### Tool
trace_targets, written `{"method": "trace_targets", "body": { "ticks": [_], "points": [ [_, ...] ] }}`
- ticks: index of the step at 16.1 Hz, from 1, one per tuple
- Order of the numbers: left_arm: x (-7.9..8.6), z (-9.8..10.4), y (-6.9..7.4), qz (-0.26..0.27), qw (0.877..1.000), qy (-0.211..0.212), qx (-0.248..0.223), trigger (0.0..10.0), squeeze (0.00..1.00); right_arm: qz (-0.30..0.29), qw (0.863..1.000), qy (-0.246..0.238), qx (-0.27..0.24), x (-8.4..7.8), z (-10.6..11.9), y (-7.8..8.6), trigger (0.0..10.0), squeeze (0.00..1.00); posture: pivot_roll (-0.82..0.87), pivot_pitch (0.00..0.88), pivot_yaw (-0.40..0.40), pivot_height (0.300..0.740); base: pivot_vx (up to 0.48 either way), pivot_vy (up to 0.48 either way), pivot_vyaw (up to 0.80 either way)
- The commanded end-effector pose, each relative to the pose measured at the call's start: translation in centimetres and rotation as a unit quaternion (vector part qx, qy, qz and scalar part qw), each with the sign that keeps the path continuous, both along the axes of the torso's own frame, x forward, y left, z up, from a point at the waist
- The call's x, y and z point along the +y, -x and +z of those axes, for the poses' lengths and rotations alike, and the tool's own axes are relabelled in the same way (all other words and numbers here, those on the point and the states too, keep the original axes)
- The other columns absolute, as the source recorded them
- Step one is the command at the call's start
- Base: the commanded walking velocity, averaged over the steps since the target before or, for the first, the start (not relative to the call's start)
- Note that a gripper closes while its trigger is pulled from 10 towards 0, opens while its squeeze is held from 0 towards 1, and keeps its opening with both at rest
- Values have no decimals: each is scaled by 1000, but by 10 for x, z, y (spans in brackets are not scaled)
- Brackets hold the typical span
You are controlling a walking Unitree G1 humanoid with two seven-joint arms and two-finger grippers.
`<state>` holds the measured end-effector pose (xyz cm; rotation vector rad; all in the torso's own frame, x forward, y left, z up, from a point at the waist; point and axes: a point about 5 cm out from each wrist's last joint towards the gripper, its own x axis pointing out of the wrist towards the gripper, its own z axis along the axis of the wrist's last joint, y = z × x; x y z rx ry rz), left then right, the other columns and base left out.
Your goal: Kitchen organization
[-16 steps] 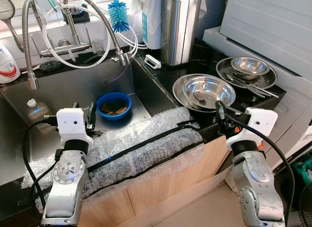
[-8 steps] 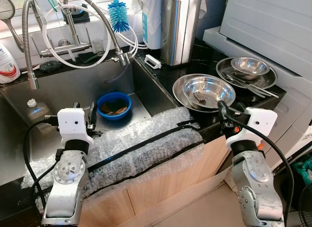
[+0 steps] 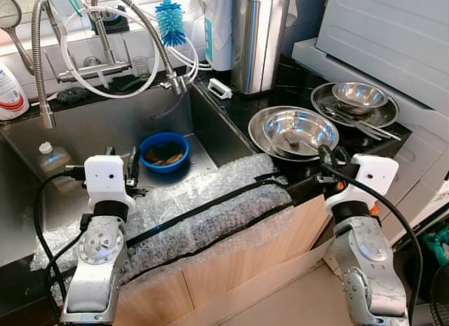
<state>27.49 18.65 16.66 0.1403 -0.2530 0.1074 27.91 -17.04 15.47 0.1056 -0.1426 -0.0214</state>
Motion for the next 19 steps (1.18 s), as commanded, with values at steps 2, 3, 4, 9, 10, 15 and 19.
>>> {"method": "trace_targets", "body": {
  "ticks": [2, 3, 4, 9, 10, 15, 19],
  "points": [
    [-4, -2, -1, -10, 1000, -7, 0, 10000, 0, 5, 1000, -2, -5, 2, 2, -3, 0, 0, -47, 0, 11, 740, 0, 0, 0],
    [-4, -2, -2, -10, 1000, -6, -1, 10000, 0, 5, 1000, -2, -6, 2, 3, -3, 0, 0, -47, 0, 12, 740, 0, 0, 0],
    [-4, -1, -2, -9, 1000, -5, -2, 10000, 0, 5, 1000, -2, -8, 3, 4, -3, 0, 0, -49, 0, 12, 740, 0, 0, 0],
    [-4, 0, -2, -8, 1000, -7, -4, 10000, 0, 10, 1000, -4, -24, 5, 10, -4, 0, 0, -48, 0, 12, 740, 0, 0, 0],
    [-3, 0, -2, -8, 1000, -8, -5, 10000, 0, 14, 999, -3, -31, 6, 13, -5, 0, 0, -48, 0, 12, 740, 0, 0, 0],
    [-3, 6, -2, -4, 1000, -23, -18, 10000, 0, 35, 997, -11, -73, 15, 33, -7, 10000, 0, -46, 0, 11, 740, 0, 0, 0],
    [-4, 20, -4, -3, 999, -17, -44, 10000, 0, 58, 990, -16, -127, 22, 61, -9, 10000, 0, -48, 0, 8, 740, 0, 0, 0]
  ]
}}
